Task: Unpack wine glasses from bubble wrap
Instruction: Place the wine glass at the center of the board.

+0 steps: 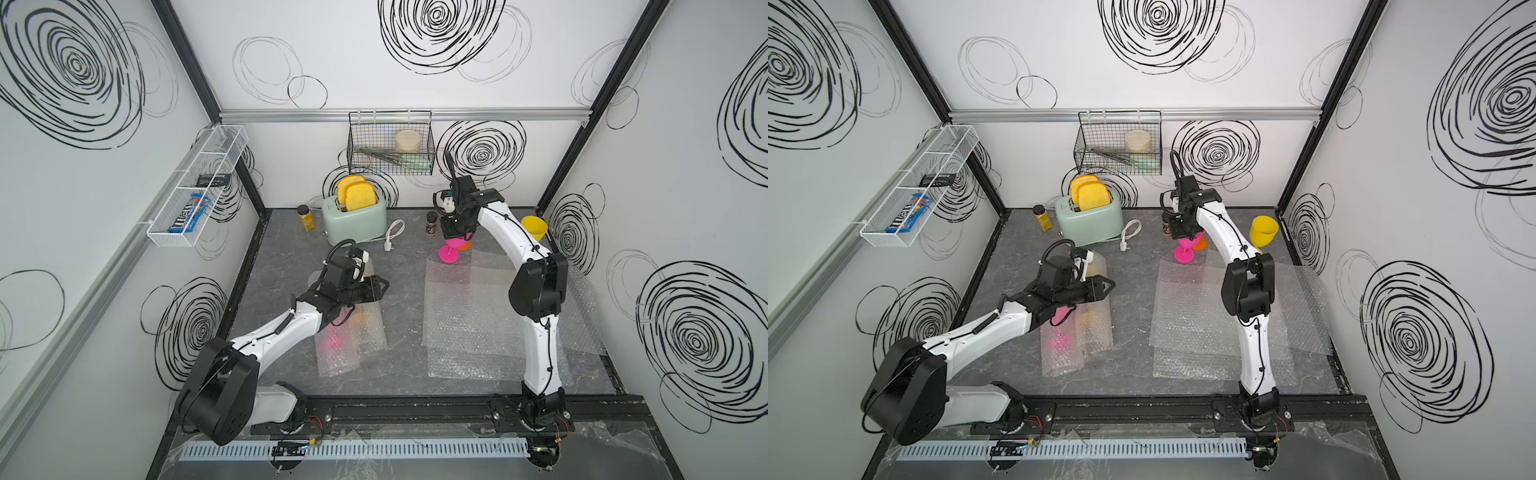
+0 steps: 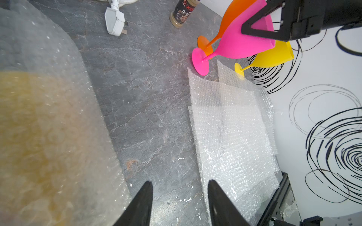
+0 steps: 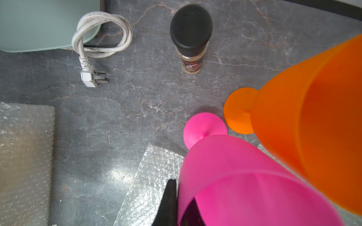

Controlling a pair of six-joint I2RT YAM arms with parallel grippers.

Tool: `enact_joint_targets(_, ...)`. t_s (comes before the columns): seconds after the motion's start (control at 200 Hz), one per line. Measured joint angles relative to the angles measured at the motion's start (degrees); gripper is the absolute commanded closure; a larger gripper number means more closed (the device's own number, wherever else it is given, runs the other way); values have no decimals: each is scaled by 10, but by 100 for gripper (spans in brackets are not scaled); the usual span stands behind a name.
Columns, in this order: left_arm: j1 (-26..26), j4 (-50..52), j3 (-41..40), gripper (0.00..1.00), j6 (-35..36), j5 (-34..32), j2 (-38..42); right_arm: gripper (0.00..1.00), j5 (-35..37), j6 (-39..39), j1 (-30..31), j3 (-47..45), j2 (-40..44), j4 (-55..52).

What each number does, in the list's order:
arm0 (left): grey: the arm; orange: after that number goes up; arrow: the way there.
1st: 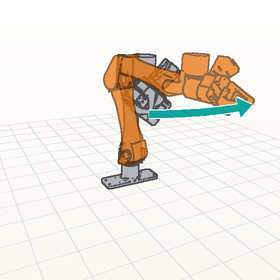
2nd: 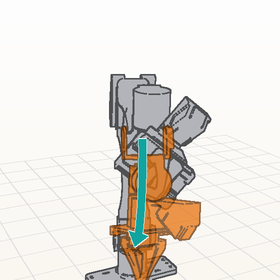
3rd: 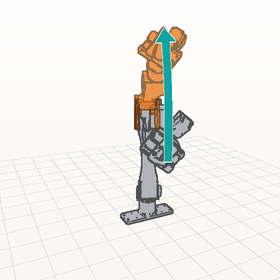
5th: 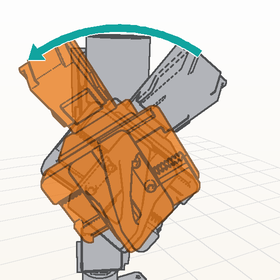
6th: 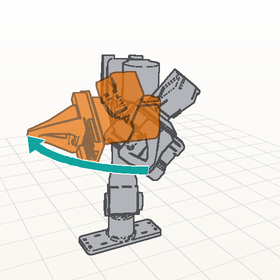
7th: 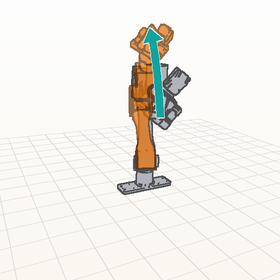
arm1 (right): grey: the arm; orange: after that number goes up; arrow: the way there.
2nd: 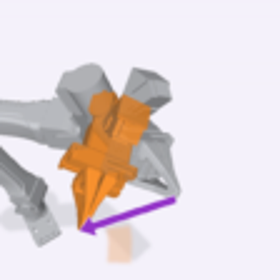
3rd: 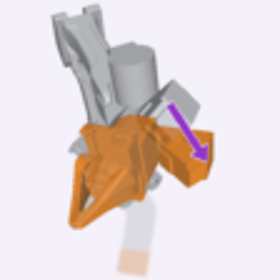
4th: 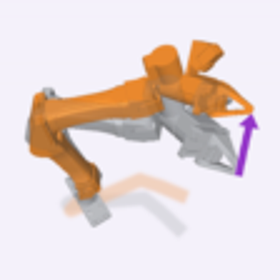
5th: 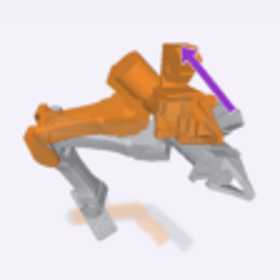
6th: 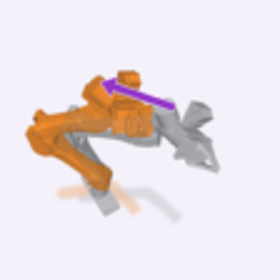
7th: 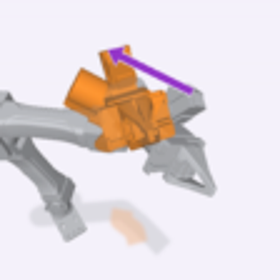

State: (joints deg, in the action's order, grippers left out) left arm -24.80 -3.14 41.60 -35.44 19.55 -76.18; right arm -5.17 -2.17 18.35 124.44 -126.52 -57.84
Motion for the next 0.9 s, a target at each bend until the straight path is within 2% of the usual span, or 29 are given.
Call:
enact_joint_targets(0.16,-1,0,0,49,-2,0,0,92,-17,2,-3,4,-2,2)
enact_joint_targets(0.33,-2,0,0,49,-2,0,-3,77,-28,3,-5,13,-6,2)
enact_joint_targets(0.901,-8,0,0,49,-2,-2,-3,73,-41,16,-6,72,-16,-2)
